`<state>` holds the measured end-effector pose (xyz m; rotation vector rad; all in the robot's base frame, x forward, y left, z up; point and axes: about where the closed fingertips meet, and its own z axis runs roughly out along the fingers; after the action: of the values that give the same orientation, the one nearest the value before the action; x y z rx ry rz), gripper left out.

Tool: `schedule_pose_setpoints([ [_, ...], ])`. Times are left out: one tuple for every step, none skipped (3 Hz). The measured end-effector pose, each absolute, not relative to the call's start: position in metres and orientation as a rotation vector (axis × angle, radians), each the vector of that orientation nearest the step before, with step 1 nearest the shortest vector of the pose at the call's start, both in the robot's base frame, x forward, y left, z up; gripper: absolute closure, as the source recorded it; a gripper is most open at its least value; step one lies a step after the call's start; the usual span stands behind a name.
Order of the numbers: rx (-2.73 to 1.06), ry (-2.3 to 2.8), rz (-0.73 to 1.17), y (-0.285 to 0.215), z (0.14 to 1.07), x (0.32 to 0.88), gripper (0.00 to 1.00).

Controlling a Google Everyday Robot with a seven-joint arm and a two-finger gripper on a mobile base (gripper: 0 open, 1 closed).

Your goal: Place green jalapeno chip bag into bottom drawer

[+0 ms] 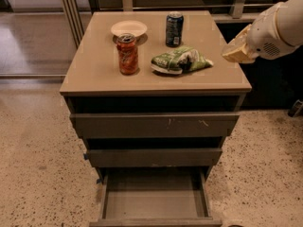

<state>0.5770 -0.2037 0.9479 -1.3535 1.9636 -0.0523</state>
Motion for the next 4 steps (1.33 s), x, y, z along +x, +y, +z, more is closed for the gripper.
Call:
schedule_pose_setpoints([
  [-1.354,1.963,-0.053,-0.204,0.948,0.577,1.00],
  [-1.330,1.947,-0.038,-0.203,0.945,0.580,1.00],
  [-1.298,1.883,0.018,-0.189,0.937,0.592,0.88],
  [-1.282,1.808,0.101,-0.161,0.927,0.612,0.62],
])
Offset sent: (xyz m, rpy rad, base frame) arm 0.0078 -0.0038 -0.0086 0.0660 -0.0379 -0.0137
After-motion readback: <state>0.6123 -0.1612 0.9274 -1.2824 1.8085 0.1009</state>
